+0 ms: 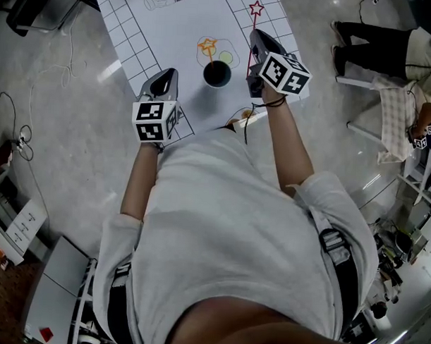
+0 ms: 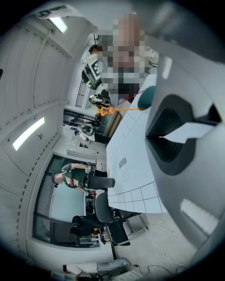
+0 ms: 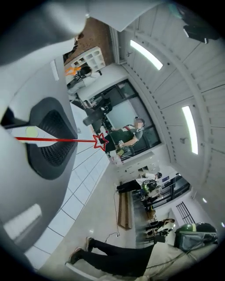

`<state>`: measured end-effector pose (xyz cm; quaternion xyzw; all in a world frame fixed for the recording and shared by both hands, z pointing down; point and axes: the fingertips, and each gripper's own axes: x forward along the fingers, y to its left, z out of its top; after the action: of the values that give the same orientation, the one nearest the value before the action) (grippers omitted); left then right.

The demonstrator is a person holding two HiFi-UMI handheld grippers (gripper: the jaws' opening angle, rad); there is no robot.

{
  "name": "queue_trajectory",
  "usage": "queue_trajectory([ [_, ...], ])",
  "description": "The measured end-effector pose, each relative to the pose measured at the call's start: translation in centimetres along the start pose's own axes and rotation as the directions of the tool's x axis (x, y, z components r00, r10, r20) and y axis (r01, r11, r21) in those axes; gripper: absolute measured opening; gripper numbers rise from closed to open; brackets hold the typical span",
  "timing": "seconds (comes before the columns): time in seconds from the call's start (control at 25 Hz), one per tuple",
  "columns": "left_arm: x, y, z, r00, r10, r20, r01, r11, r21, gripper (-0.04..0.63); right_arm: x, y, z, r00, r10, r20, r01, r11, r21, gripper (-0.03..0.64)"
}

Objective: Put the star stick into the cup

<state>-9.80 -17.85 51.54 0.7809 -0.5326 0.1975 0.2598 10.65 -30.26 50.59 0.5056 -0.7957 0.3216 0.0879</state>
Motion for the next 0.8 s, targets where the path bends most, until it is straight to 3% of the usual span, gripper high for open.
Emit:
queue_trajectory([
  [0.24,-1.4,-0.4,0.6,0.999,-0.034,0.04,0.034,0.999,0.014,0.003,-5.1,5.9,5.1,0.963,0.127,0.24,-0.143,0.988,0.05,0.017],
  [0.4,-2.5,-0.5,0.6,0.997,-0.05,0.051,0.049,0.999,0.024,0.003,-6.8,7.7,5.8,0.933,0.106,0.344,-0.131,0.99,0.05,0.017],
  [0.64,-3.4,0.3,0.9,0.997,-0.05,0.066,0.048,0.998,0.037,0.003,-6.6,8.1,4.2,0.899,0.053,0.434,-0.112,0.987,0.112,0.015],
  [0.8,-3.8,0.7,0.9,0.996,-0.057,0.068,0.054,0.998,0.043,0.003,-6.2,8.9,2.4,0.914,0.05,0.402,-0.099,0.99,0.103,0.015],
])
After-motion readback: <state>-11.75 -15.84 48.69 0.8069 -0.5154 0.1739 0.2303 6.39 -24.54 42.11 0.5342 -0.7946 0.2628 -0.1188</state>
